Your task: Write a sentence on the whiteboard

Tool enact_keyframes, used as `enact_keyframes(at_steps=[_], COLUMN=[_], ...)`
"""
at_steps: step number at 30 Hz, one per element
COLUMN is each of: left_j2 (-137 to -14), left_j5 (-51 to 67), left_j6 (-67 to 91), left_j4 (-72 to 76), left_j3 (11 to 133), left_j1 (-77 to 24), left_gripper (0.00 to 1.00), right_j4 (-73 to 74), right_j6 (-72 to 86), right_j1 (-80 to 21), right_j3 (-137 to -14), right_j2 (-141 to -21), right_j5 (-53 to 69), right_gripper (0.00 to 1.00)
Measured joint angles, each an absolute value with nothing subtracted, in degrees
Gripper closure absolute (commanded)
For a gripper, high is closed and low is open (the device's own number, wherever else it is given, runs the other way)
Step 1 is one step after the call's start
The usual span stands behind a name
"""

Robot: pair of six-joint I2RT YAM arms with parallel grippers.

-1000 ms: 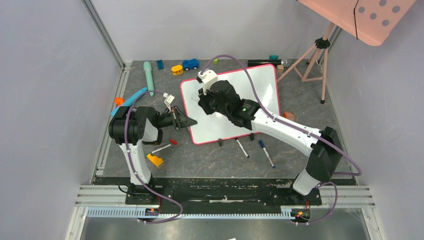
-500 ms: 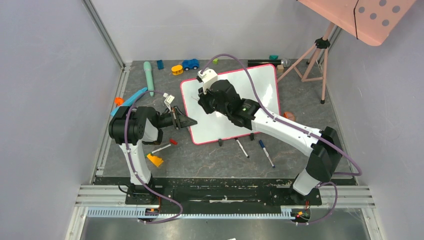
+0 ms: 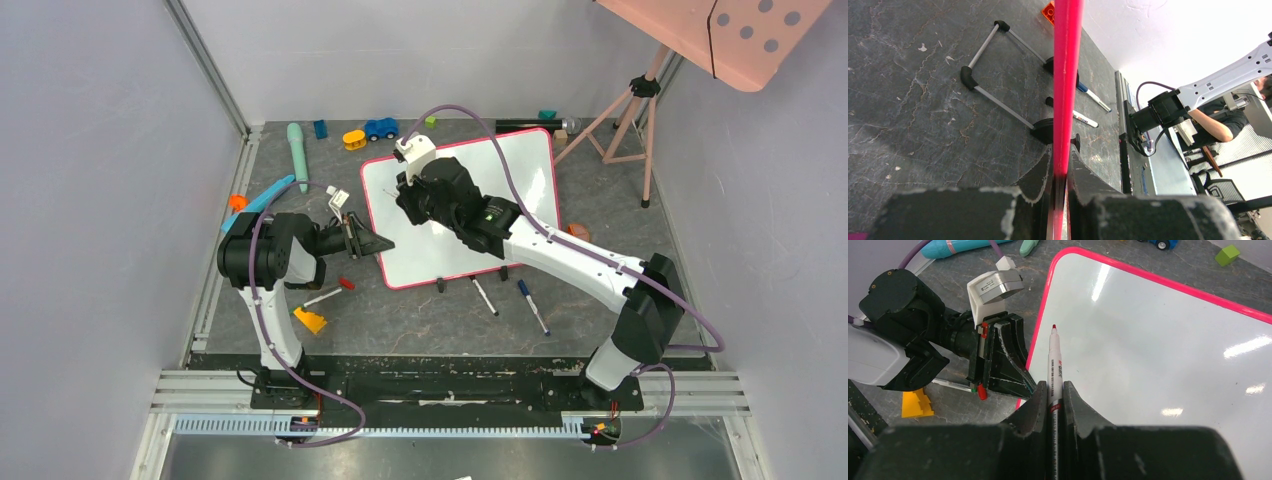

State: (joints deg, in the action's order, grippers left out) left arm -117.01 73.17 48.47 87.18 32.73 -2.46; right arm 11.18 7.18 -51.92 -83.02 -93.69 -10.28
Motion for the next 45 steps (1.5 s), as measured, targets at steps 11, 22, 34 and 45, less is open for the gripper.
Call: enact_keyframes(at_steps=[11, 22, 34, 45], left_j2=[-117.01, -116.99, -116.99, -116.99], left_j5=[73.17, 73.17, 73.17, 73.17], left_j6=[48.47, 48.45, 48.45, 48.45], left_j4=[87.18, 87.18, 87.15, 87.18], left_j3=[32.73, 32.73, 32.71, 32.71], left_j1=[-2.46, -2.46, -2.46, -2.46], left_gripper=[0.98, 0.98, 0.98, 0.98], right_j4=[11.18, 11.20, 11.18, 10.59], right_j6=[6.90, 6.83, 6.26, 4.40], right_j1=[-51.92, -51.92, -51.92, -51.92], right_j3=[-83.07, -83.07, -83.07, -81.34], right_j2=[-93.69, -93.69, -93.69, -90.13], right_j5=[-10.39, -10.41, -11.53, -15.22], right_gripper=[1.00, 1.00, 1.00, 1.00])
